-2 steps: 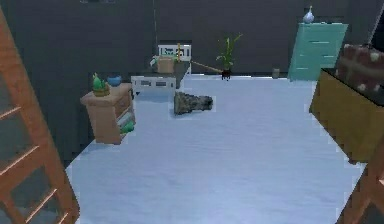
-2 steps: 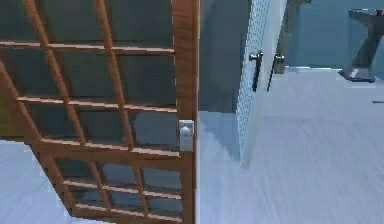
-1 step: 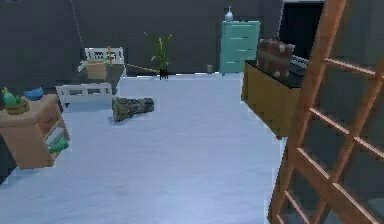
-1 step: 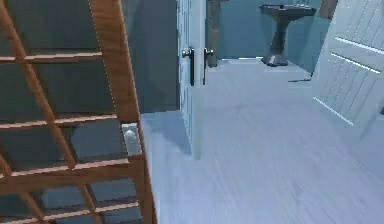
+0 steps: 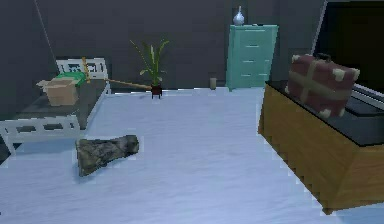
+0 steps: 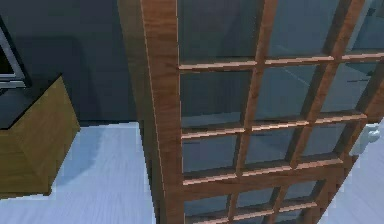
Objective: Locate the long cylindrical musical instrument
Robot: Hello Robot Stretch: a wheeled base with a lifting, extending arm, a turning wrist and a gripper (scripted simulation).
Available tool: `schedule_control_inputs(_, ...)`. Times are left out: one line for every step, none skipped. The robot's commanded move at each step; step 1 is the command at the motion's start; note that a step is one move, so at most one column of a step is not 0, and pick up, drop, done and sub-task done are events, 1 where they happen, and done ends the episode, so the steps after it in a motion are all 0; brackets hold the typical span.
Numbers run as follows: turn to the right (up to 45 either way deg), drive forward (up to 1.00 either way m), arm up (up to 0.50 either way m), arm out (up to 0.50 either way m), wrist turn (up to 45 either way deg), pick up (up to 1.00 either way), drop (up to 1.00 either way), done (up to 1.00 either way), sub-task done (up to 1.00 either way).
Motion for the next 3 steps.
schedule_control_inputs(3.0,0.00,0.00,0.00,0.0,0.00,0.00,0.00,0.00)
schedule_control_inputs(-45.0,0.00,0.00,0.00,0.0,0.00,0.00,0.00,0.00)
schedule_control_inputs(-45.0,0.00,0.00,0.00,0.0,0.00,0.00,0.00,0.00)
